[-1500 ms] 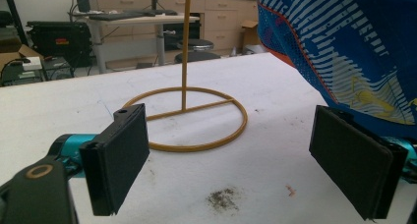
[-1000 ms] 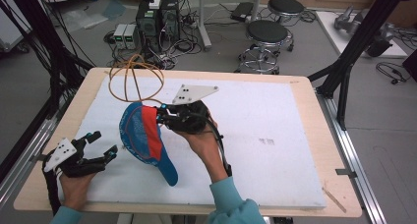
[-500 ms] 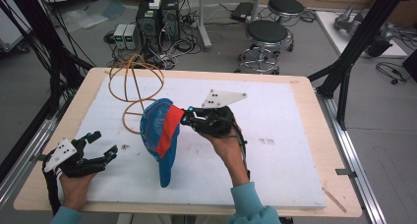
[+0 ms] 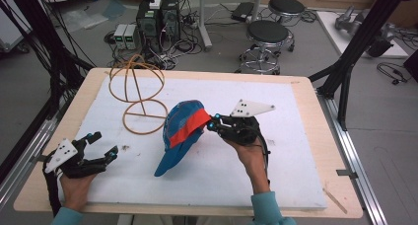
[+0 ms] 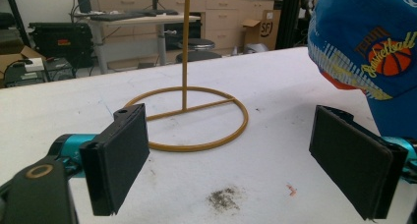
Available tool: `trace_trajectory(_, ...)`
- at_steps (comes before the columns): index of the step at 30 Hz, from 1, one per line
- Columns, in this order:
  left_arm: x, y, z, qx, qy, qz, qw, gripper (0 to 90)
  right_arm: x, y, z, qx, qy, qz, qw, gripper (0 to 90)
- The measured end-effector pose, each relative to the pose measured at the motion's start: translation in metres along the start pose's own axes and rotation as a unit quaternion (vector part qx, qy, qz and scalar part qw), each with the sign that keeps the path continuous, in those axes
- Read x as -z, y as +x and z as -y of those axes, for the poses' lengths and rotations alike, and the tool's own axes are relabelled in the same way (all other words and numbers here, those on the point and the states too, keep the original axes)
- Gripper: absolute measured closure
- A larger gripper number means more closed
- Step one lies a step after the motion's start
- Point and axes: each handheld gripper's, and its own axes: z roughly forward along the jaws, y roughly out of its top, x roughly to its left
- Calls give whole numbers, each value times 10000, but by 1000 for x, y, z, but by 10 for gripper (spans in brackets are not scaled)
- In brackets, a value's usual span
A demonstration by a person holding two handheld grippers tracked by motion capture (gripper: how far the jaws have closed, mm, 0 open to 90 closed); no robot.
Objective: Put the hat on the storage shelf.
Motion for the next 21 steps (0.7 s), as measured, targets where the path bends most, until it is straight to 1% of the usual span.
trace_trajectory(3, 0, 0, 0, 0, 0, -3, 10000, 153, 0, 0, 1, 56, 10, 10, 10000, 843)
trace_trajectory(7, 0, 0, 0, -2, -6, 1, 10000, 153, 1, -1, 6, 51, 68, 35, 10000, 842)
trace_trajectory(10, 0, 0, 0, -4, -14, 6, 10000, 153, 5, -2, 8, 47, 189, 107, 9998, 841)
trace_trajectory(13, 0, 0, 0, 8, -28, 9, 10000, 153, 12, -1, 11, 91, 173, 155, 9997, 841)
trace_trajectory(14, 0, 0, 0, 2, -20, 9, 10000, 153, 14, -1, 14, 82, 162, 149, 9997, 841)
trace_trajectory(16, 0, 0, 0, -11, -14, 7, 10000, 153, 18, -3, 23, 41, 263, 199, 9994, 841)
trace_trajectory(18, 0, 0, 0, -20, -11, 6, 10000, 153, 22, -5, 32, -64, 365, 227, 9991, 841)
trace_trajectory(19, 0, 0, 0, -14, -9, 4, 10000, 153, 25, -5, 37, -48, 342, 257, 9991, 841)
trace_trajectory(21, 0, 0, 0, -5, -2, 4, 10000, 153, 31, -5, 44, -102, 340, 268, 9990, 840)
